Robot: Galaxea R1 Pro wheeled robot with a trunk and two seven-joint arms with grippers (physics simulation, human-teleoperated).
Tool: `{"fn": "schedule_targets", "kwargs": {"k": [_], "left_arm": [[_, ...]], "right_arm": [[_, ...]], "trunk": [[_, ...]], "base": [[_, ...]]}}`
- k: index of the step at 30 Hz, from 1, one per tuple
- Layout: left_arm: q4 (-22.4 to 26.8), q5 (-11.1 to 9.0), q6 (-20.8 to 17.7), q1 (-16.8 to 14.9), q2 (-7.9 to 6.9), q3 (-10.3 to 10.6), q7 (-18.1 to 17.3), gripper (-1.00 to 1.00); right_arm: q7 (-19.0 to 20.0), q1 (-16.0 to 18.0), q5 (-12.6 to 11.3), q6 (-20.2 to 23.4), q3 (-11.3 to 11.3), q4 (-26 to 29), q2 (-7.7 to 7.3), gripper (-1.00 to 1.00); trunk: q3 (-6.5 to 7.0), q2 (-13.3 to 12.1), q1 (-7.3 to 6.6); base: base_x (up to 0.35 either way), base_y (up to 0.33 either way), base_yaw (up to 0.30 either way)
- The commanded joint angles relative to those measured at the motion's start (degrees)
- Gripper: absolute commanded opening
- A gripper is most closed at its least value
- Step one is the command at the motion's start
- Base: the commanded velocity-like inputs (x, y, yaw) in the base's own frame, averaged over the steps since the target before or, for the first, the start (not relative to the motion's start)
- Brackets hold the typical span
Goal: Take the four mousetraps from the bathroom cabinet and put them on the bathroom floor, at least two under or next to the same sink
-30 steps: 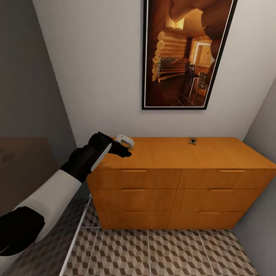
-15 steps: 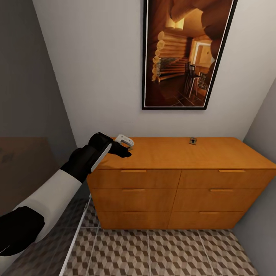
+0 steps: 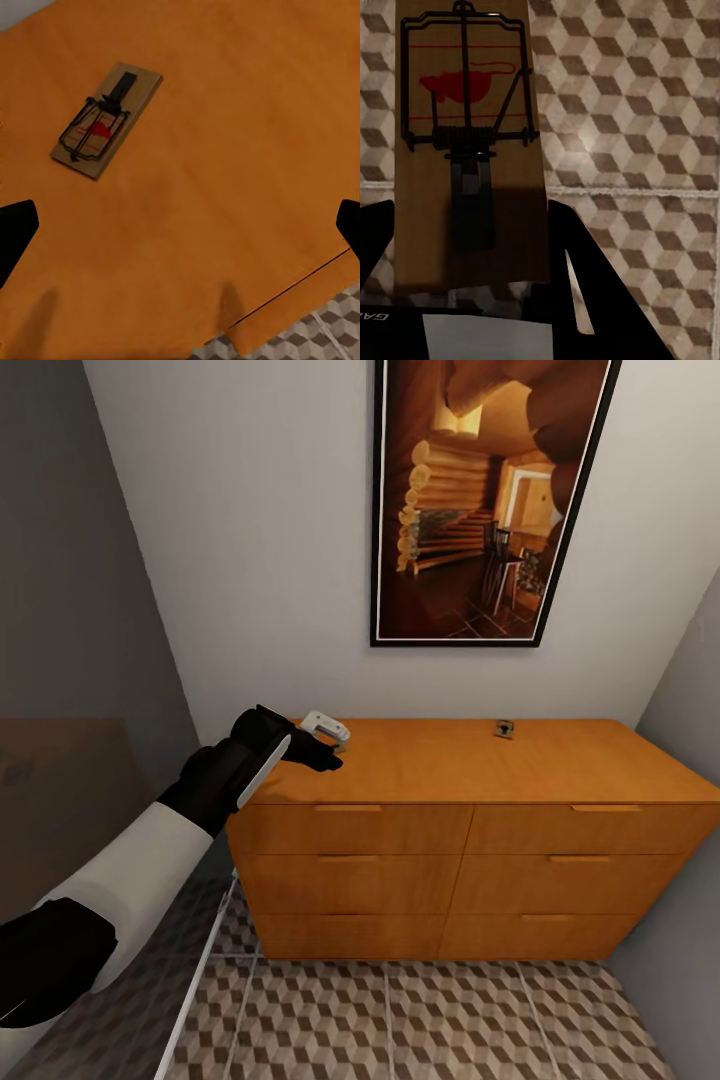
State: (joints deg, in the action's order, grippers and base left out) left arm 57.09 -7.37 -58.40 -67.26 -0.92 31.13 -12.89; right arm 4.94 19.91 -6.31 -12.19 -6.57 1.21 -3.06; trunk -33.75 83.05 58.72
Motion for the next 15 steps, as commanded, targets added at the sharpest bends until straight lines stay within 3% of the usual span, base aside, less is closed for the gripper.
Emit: {"fn": "schedule_targets", "kwargs": {"k": [1,15], "left_arm": [[0.0,-0.6,-0.2,-0.1,-0.06,0.2,0.3,1.0],[0.0,-0.5,-0.2,-0.1,-0.07,0.2,0.3,1.0]], "right_arm": [[0.2,0.0,-0.6,-0.2,-0.5,-0.1,-0.02,-1.0],[0.2,0.0,-0.6,-0.2,-0.5,-0.1,-0.02,-1.0]], "trunk": [[-0.06,0.0,0.01],[-0.06,0.0,0.01]], "base": [[0.167,0.0,0.0],[0.276,0.0,0.0]]}}
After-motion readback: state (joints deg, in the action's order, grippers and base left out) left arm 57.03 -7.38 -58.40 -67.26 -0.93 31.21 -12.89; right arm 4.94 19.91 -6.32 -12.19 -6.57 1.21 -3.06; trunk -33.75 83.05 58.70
